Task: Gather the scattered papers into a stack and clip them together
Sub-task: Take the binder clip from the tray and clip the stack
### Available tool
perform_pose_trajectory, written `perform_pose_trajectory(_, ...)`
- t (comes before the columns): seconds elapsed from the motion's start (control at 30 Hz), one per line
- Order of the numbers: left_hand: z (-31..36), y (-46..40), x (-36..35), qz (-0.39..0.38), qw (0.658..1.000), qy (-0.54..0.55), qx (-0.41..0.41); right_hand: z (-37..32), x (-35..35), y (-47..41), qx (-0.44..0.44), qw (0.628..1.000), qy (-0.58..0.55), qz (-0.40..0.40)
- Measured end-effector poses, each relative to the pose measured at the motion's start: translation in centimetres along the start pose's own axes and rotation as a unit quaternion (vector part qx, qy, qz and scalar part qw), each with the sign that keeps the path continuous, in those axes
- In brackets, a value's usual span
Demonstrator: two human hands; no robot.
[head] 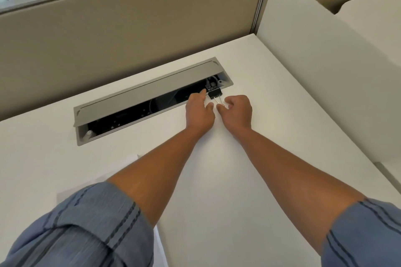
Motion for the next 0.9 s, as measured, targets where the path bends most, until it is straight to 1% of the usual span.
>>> perform_pose_trajectory(0.1,-0.1,-0.6,-0.6,-0.034,0.997,-0.062,-0.007,-0.2,-0.5,-0.5,-0.026,1.000,0.011,-0.002)
perform_pose_trajectory(0.2,-0.1,-0.7,-0.6,-0.047,0.997,-0.066,-0.002,-0.5,-0.8,-0.8,-0.042,0.999,0.017,-0.007)
perform_pose_trajectory(0.3,-0.2,-0.9,-0.3,-0.044,0.998,-0.039,0.010,-0.9,-0.9,-1.0,-0.065,0.997,0.023,-0.019)
perform_pose_trajectory(0.47,-0.1,-0.9,0.1,-0.034,0.998,0.041,0.037,-1.4,-0.5,-0.9,-0.086,0.995,0.017,-0.052)
perform_pose_trajectory(0.57,0.0,-0.7,0.4,-0.042,0.993,0.095,0.063,-1.6,-0.5,-0.4,-0.100,0.993,0.006,-0.065)
perform_pose_trajectory(0.7,0.1,0.0,0.7,-0.052,0.982,0.161,0.079,-2.0,-0.6,0.5,-0.095,0.993,0.002,-0.073)
perform_pose_trajectory(0.83,-0.2,0.8,1.5,0.004,0.980,0.169,0.104,-2.2,-0.7,1.7,-0.094,0.992,-0.014,-0.083)
perform_pose_trajectory(0.9,-0.5,1.5,2.0,0.015,0.975,0.186,0.123,-2.1,-0.8,2.5,-0.104,0.989,-0.040,-0.098)
Point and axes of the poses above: each hand's wrist, its own y-axis away from the middle knuckle, its own x-axis out of the back of the hand, z = x × y, the point moved 4 cm from there along -y, towards the middle knuckle, and after that the axes turned 13 degrees about -x, right-handed, at the moved point
